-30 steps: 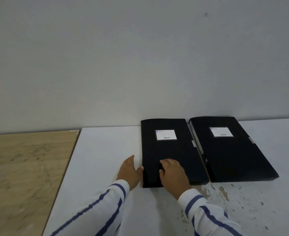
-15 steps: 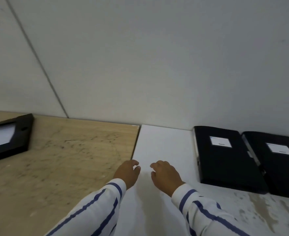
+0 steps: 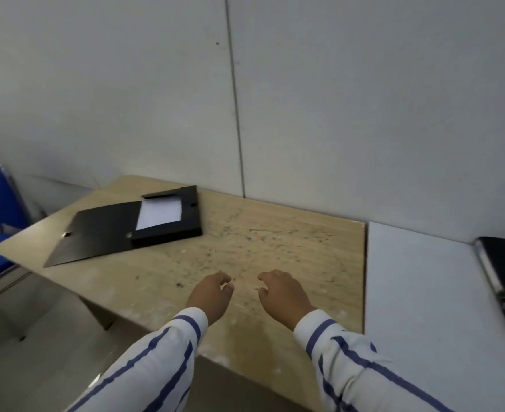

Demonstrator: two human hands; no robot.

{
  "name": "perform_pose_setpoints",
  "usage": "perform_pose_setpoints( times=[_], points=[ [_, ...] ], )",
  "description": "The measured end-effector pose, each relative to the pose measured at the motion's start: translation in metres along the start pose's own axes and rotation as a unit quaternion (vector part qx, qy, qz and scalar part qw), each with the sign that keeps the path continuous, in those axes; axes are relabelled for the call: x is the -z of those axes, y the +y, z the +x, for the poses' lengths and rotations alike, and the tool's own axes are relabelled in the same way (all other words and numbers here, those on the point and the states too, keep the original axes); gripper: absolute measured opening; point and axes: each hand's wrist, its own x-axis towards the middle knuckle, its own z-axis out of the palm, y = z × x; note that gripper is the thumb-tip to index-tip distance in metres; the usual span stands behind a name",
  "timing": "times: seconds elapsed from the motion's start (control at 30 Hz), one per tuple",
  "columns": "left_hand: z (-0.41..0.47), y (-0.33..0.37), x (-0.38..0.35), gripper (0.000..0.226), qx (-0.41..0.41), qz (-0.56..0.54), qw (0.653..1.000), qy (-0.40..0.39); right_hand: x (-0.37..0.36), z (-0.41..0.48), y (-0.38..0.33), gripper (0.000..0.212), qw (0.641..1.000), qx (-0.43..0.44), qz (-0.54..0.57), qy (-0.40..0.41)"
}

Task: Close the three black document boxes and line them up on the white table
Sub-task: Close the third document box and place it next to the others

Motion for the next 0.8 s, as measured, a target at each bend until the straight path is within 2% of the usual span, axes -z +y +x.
perform_pose_setpoints(
  times=[0.27,0.47,0.67,0.8],
  points=[
    [0.028,-0.105,0.068,0.036,0.08,-0.064,0.994,0.043,-0.051,0.066,-0.103,0.039,0.997,0.067,0.006,-0.039],
    [0.095,-0.171,0.096,0.038,0.135,-0.082,0.985,0.074,-0.096,0.15,-0.154,0.041,0.992,0.116,0.017,-0.044],
    [0.179,-0.229,0.134,0.043,0.219,-0.122,0.966,0.07,-0.136,0.243,-0.192,0.042,0.988,0.119,0.014,-0.093],
    [0.225,-0.264,0.16,0.047,0.263,-0.141,0.95,0.096,-0.152,0.297,-0.214,0.046,0.988,0.111,-0.002,-0.103]
  ],
)
